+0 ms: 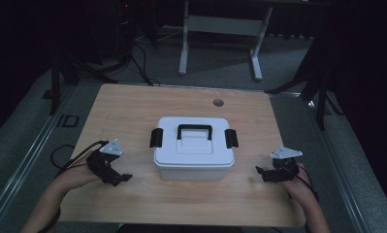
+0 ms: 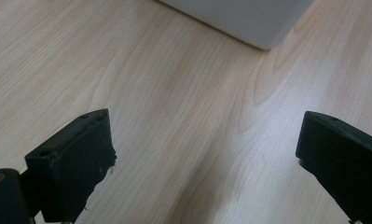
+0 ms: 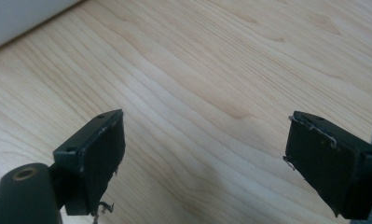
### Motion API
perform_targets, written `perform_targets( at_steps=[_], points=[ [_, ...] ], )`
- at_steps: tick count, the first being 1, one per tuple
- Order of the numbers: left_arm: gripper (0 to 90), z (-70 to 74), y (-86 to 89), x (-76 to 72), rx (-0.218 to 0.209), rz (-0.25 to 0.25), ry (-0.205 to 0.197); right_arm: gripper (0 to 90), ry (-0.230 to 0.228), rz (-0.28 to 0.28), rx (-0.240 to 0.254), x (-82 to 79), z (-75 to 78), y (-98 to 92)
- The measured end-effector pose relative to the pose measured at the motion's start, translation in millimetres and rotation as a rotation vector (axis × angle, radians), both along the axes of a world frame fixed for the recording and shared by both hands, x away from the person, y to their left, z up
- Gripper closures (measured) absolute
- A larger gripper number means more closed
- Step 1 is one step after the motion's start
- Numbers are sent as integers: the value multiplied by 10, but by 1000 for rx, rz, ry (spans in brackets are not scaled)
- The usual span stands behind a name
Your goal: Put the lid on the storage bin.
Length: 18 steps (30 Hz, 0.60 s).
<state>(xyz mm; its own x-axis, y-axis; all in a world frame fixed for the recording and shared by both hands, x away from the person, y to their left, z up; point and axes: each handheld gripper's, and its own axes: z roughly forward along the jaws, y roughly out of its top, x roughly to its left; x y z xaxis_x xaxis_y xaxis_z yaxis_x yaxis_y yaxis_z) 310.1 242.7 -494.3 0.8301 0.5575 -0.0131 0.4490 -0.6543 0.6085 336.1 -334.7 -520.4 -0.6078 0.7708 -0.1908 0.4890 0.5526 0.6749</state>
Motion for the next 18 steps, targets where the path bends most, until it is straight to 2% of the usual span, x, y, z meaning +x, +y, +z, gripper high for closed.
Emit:
perform_targets(
  at_steps=[1,4,5,8,9,11,13,15,18],
  points=[
    [32,-61,-1,-5,-19,17,8,116,-14,-20,15,-16,-14,-23],
    [32,-121,-3,-17,-19,20,-3,116,-26,-35,6,-32,-28,-35],
    [32,-188,9,-13,-40,31,15,116,-30,-36,21,-41,-32,-53],
    [32,-240,22,-12,-31,40,22,116,-37,-44,25,-50,-35,-61],
    [32,-262,28,-15,-23,48,15,116,-40,-54,26,-51,-46,-68],
    [32,-298,44,-17,-49,69,18,112,-51,-54,13,-56,-69,-69],
    [32,-347,57,-34,-29,92,-10,112,-61,-52,13,-64,-92,-71],
    [32,-359,65,-40,-28,102,-20,112,-61,-46,5,-65,-106,-70],
    [32,-376,104,-50,-48,130,-25,112,-75,-45,-10,-67,-109,-68]
  ],
)
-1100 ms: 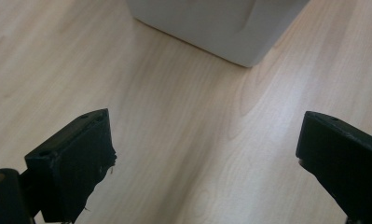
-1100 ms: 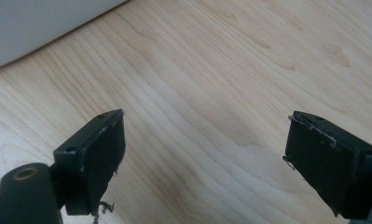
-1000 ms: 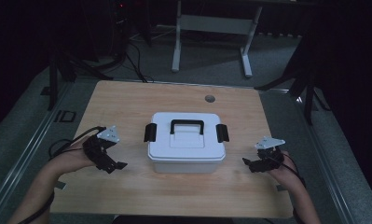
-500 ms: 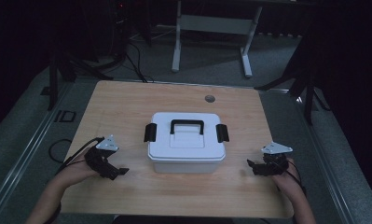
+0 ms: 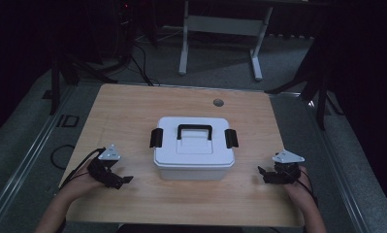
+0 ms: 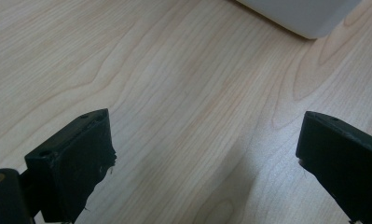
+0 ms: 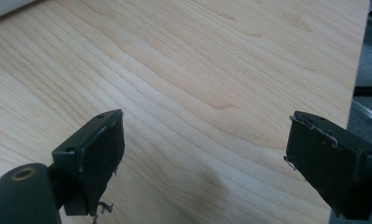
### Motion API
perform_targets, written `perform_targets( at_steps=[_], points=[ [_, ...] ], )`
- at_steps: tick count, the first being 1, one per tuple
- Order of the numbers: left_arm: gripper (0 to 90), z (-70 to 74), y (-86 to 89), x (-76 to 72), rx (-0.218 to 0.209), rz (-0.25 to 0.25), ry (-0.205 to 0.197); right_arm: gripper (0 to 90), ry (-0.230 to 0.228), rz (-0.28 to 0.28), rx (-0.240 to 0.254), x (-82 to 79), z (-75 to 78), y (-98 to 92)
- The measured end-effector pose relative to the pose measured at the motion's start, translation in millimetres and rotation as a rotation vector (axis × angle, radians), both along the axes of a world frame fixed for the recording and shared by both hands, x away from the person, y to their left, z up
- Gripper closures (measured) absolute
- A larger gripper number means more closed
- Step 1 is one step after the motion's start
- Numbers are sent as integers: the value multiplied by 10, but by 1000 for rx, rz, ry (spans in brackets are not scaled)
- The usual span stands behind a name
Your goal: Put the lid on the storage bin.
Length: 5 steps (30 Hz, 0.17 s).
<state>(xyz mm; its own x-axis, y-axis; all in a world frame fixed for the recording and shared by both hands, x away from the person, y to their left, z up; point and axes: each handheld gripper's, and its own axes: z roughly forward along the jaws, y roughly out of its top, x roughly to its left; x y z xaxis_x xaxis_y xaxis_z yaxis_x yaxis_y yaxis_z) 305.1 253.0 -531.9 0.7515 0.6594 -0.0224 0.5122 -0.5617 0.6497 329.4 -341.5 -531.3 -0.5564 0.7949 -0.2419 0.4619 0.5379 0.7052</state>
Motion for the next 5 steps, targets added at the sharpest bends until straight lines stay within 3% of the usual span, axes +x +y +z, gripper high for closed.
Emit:
perform_targets(
  at_steps=[5],
  points=[
    [31,-14,44,-29,-10,22,-7,112,-14,-11,16,0,10,-32]
  ],
)
